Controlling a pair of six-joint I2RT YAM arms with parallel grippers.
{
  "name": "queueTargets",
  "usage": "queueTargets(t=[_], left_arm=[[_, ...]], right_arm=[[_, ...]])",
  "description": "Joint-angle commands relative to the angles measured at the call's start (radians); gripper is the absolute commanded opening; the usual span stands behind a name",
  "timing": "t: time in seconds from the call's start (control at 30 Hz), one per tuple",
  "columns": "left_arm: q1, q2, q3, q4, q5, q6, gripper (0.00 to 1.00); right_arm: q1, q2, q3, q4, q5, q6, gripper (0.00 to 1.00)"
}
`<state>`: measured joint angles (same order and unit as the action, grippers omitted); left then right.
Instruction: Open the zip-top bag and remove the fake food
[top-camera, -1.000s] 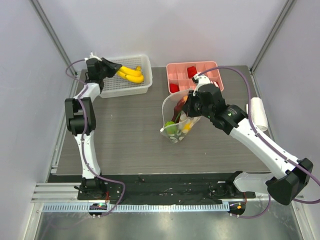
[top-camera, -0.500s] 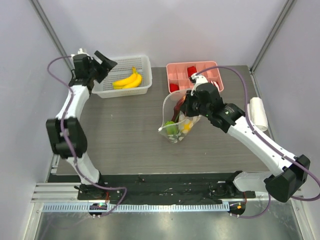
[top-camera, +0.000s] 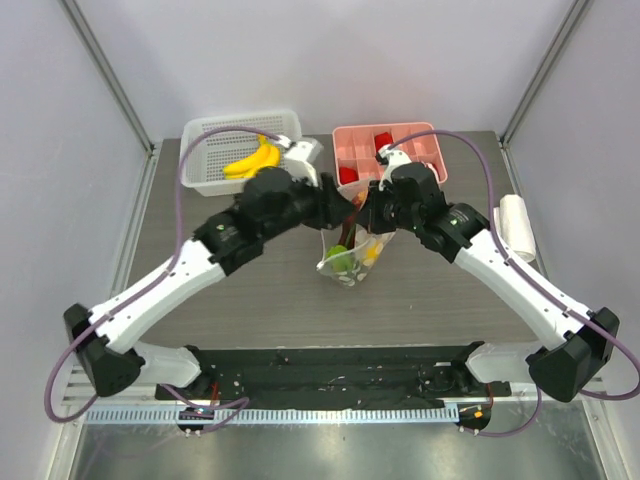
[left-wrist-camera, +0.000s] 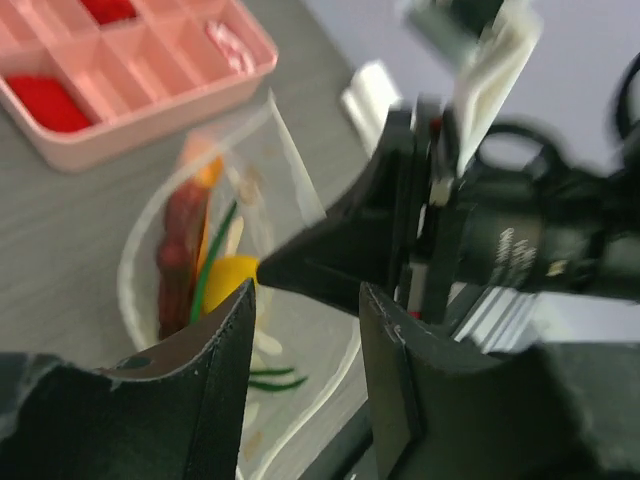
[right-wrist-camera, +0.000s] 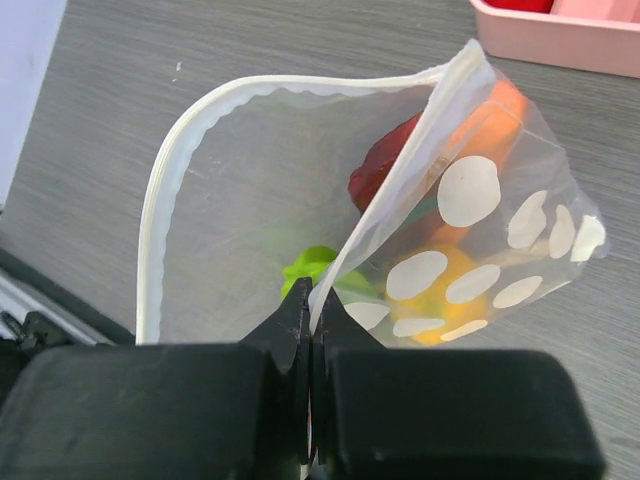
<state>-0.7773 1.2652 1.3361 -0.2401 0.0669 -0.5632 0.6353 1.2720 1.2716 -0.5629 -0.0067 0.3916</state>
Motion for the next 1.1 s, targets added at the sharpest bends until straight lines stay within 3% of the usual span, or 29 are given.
queueTargets(t=[0.0, 0.1, 0.17, 0.4, 0.53, 0.7, 0.87, 1.07], left_arm=[[-0.205, 0.072, 0.086, -0.176, -0.345, 0.121, 0.43], [-0.292, 0.036, 0.090, -0.173, -0.467, 0.118, 0.41], [-0.309, 0.020, 0.097, -0.174, -0.470, 0.096, 0.41], [-0.309, 0.072, 0.156, -0.316, -0.509, 0.017, 0.36], [-0.306, 0.118, 0.175, -0.355, -0.614, 0.014, 0.24], [-0.275, 0.167, 0.179, -0.340, -0.569, 0.040, 0.23], [-0.235, 0.189, 0.135, -0.308, -0.506, -0.009, 0.25], [-0.182, 0.215, 0.104, -0.252, -0.440, -0.018, 0.48]], right_arm=[[0.001, -0.046, 0.072, 0.017, -0.130, 0.022, 0.01], [0.001, -0.071, 0.095, 0.015, -0.197, 0.041, 0.01], [0.000, -0.091, 0.110, 0.009, -0.207, 0.055, 0.01], [0.001, -0.086, 0.052, 0.011, -0.213, 0.062, 0.01], [0.001, -0.095, 0.009, 0.050, -0.213, 0.075, 0.01], [0.001, -0.097, 0.009, 0.051, -0.208, 0.066, 0.01], [0.001, -0.097, 0.006, 0.049, -0.207, 0.056, 0.01], [0.001, -0.085, 0.003, 0.051, -0.222, 0.052, 0.01]])
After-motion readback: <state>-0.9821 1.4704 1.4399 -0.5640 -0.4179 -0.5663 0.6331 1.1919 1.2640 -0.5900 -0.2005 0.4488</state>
